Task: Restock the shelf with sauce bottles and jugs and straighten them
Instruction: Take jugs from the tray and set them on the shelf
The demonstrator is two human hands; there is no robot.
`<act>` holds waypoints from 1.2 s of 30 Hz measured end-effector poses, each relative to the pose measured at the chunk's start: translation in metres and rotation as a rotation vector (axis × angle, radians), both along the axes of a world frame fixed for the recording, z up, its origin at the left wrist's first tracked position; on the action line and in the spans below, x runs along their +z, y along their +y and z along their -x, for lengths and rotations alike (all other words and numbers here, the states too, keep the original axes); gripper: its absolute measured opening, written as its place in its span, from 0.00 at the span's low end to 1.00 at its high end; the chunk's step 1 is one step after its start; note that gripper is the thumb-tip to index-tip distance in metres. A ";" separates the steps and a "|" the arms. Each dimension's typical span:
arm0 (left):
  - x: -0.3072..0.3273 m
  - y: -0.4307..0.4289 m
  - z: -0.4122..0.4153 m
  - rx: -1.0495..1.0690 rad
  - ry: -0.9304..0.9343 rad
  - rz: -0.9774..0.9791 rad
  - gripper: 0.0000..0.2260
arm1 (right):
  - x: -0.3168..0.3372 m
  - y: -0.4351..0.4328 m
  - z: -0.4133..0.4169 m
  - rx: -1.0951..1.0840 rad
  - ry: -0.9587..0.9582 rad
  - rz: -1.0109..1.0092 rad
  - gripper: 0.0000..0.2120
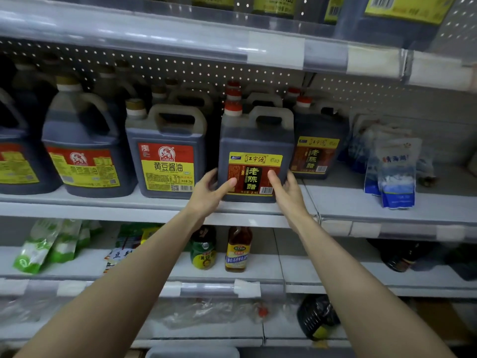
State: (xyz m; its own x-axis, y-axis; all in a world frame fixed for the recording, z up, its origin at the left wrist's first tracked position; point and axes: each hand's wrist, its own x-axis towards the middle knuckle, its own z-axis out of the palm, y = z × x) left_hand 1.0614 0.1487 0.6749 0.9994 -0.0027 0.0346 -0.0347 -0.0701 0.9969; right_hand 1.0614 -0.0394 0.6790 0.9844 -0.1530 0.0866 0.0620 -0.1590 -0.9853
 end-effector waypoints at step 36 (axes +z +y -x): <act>-0.455 0.211 0.279 0.315 0.884 -0.071 0.23 | -0.463 0.196 0.207 0.272 0.807 0.044 0.11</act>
